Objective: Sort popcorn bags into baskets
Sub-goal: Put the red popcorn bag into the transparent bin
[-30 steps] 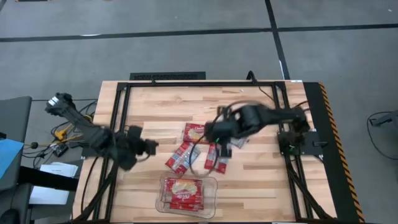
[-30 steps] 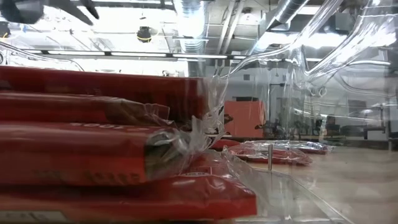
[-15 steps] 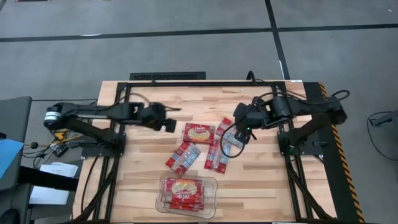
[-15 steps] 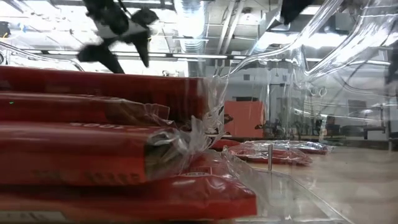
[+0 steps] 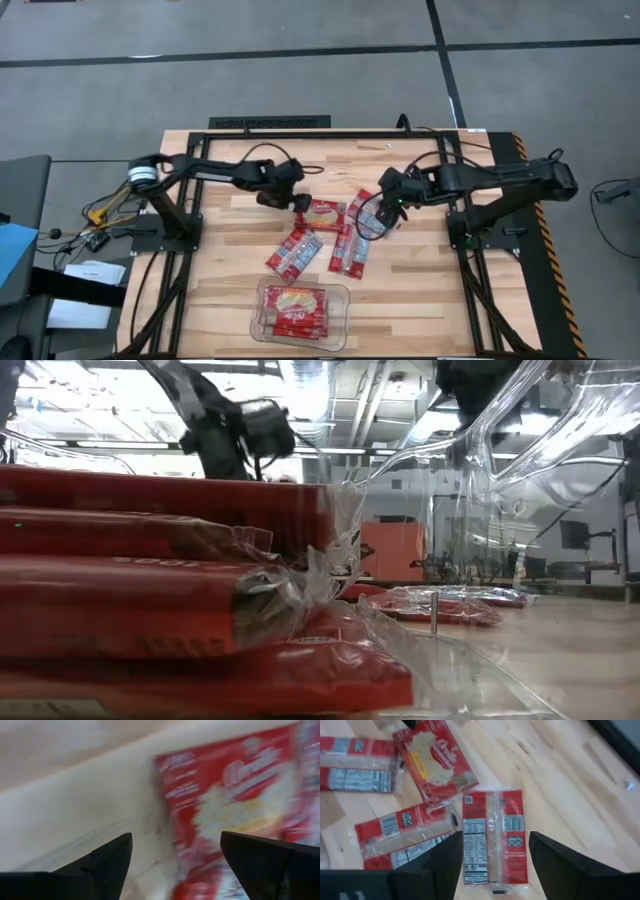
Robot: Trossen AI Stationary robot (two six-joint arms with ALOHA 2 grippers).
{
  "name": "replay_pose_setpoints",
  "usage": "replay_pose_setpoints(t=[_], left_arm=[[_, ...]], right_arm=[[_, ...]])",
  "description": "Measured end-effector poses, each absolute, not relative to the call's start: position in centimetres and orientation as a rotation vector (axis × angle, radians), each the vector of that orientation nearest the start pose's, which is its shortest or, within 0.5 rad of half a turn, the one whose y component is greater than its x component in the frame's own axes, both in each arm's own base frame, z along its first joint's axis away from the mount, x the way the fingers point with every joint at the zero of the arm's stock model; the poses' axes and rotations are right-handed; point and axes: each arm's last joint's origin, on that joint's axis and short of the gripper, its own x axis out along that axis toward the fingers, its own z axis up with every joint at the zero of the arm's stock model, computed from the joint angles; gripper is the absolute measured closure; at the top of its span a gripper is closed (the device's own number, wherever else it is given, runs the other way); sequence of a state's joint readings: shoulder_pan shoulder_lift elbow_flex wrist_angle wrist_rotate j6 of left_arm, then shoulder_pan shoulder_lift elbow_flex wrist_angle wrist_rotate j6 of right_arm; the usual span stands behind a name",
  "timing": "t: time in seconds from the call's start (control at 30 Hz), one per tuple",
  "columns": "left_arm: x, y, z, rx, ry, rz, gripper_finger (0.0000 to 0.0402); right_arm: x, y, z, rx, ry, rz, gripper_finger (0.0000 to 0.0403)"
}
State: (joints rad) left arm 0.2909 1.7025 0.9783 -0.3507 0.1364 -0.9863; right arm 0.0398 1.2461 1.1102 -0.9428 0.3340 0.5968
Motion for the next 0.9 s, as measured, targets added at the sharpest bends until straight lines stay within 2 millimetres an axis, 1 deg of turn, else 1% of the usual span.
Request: replay_pose_setpoints(t=[0.1,0.3,0.4,0.47,0.53,0.73,0.77,0.9], left_arm=[[31.9,9.1,14.9,-1.138,0.911,0.642,0.0109],[33.6,9.3,14.0,-1.201,0.82,0.523,0.011],[34.0,9.4,13.5,-1.225,0.816,0.508,0.0125],[34.0,9.4,13.2,-1.233,0.824,0.515,0.0153],[34.1,9.3,12.7,-1.217,0.82,0.542,0.0197],[35.0,9.6,11.9,-1.2,0.726,0.571,0.0371],[35.1,9.6,11.6,-1.191,0.723,0.587,0.0385],[35.1,9.6,11.4,-1.21,0.719,0.599,0.0398]], right_arm=[[23.4,-0.2,28.5,0.341,0.942,-0.554,0.0153],[24.2,0.0,25.9,0.343,0.954,-0.515,0.0154],[24.6,0.3,24.8,0.359,0.953,-0.482,0.0154],[24.7,0.4,24.4,0.36,0.954,-0.479,0.0155],[24.6,0.6,24.4,0.356,0.953,-0.474,0.0155],[24.6,1.1,24.4,0.357,0.951,-0.466,0.0155],[24.6,1.1,24.4,0.356,0.951,-0.463,0.0155],[24.6,1.6,24.4,0.36,0.952,-0.455,0.0155]])
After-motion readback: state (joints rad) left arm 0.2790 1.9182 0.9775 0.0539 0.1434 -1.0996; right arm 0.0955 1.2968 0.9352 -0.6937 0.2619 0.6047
